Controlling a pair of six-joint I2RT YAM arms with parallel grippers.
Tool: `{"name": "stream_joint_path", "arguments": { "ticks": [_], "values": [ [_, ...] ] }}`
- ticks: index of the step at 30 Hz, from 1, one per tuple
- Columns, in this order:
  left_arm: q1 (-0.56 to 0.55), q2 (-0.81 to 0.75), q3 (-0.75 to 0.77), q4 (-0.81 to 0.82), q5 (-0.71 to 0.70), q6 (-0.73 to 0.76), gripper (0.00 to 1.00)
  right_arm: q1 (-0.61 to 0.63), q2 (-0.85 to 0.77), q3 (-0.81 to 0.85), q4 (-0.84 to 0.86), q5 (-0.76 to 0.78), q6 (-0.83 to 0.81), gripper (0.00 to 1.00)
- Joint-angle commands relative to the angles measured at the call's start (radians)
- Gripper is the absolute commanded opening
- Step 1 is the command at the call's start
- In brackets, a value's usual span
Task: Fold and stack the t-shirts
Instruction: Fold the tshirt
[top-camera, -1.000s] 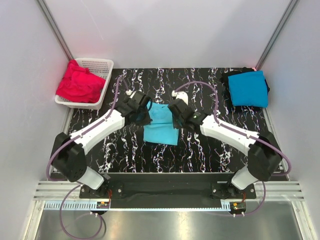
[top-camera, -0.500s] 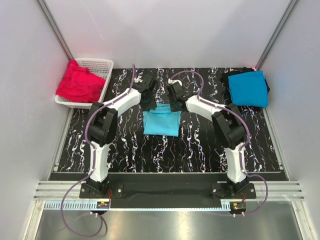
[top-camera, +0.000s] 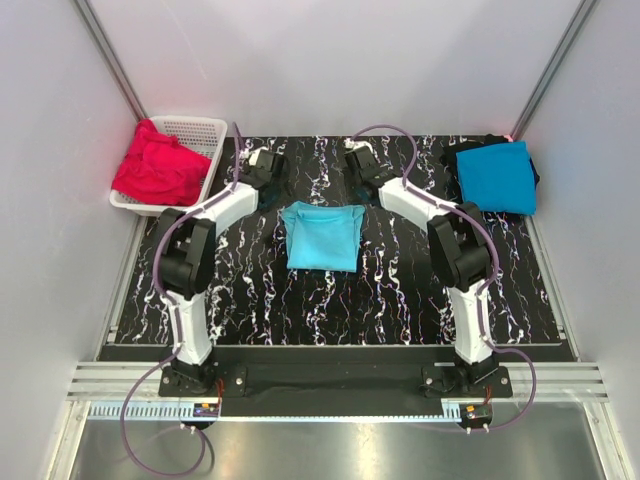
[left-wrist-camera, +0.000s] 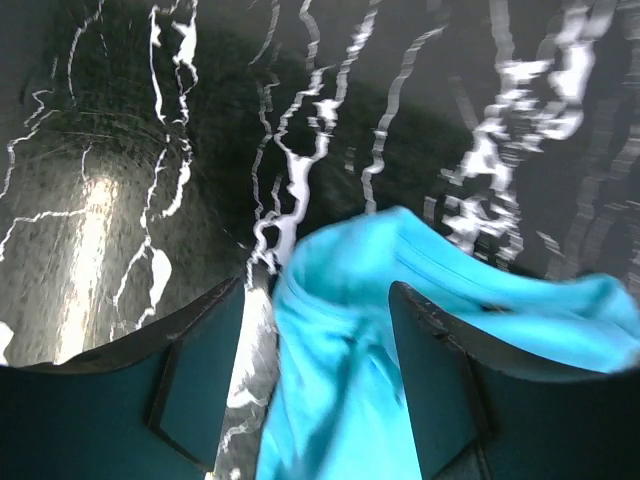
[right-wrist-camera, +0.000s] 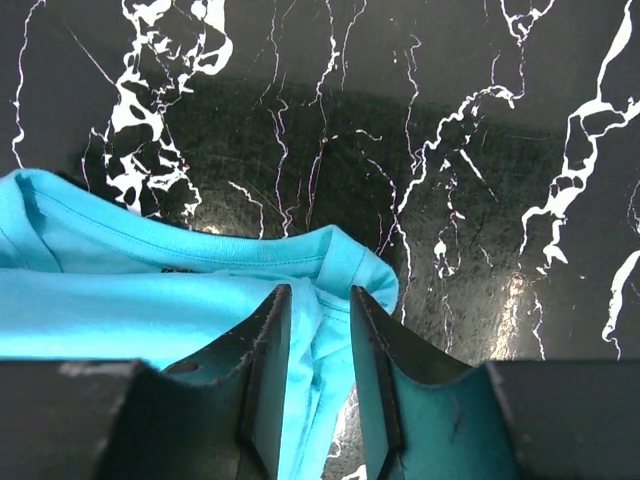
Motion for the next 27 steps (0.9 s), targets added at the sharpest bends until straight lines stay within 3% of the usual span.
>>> {"name": "stream_joint_path", "arguments": {
  "ticks": [1, 4, 12, 13, 14, 16, 17, 18, 19, 27],
  "values": [
    [-0.006, -0.135, -0.056, 0.159, 0.007, 0.017, 0.65, 0.003, -0.091, -0.016, 0.011, -0.021, -0.001, 0.34],
    [-0.009, -0.189, -0.102, 0.196, 0.094, 0.026, 0.65, 0.003, -0.137, -0.073, 0.011, -0.058, 0.026, 0.32],
    [-0.068, -0.237, -0.082, 0.031, 0.143, 0.066, 0.6, 0.018, -0.23, -0.205, 0.04, -0.096, 0.058, 0.29],
    [-0.07, -0.226, -0.07, 0.009, 0.172, 0.06, 0.56, 0.017, -0.225, -0.204, 0.041, -0.107, 0.062, 0.27],
    [-0.07, -0.202, -0.05, -0.038, 0.185, 0.054, 0.44, 0.017, -0.222, -0.201, 0.041, -0.111, 0.066, 0.22],
    [-0.073, -0.182, -0.03, -0.061, 0.214, 0.04, 0.29, 0.018, -0.21, -0.193, 0.04, -0.127, 0.072, 0.14],
    [-0.073, -0.162, -0.027, -0.063, 0.217, 0.037, 0.23, 0.018, -0.207, -0.181, 0.04, -0.131, 0.075, 0.05],
    [-0.073, -0.15, -0.021, -0.066, 0.219, 0.031, 0.08, 0.018, -0.201, -0.172, 0.038, -0.136, 0.077, 0.0],
    [-0.073, -0.136, 0.002, -0.089, 0.219, 0.026, 0.03, 0.02, -0.187, -0.162, 0.037, -0.142, 0.081, 0.0],
    [-0.076, 0.007, 0.119, -0.123, 0.252, 0.02, 0.0, 0.02, -0.119, -0.098, 0.026, -0.158, 0.088, 0.0]
  ]
}}
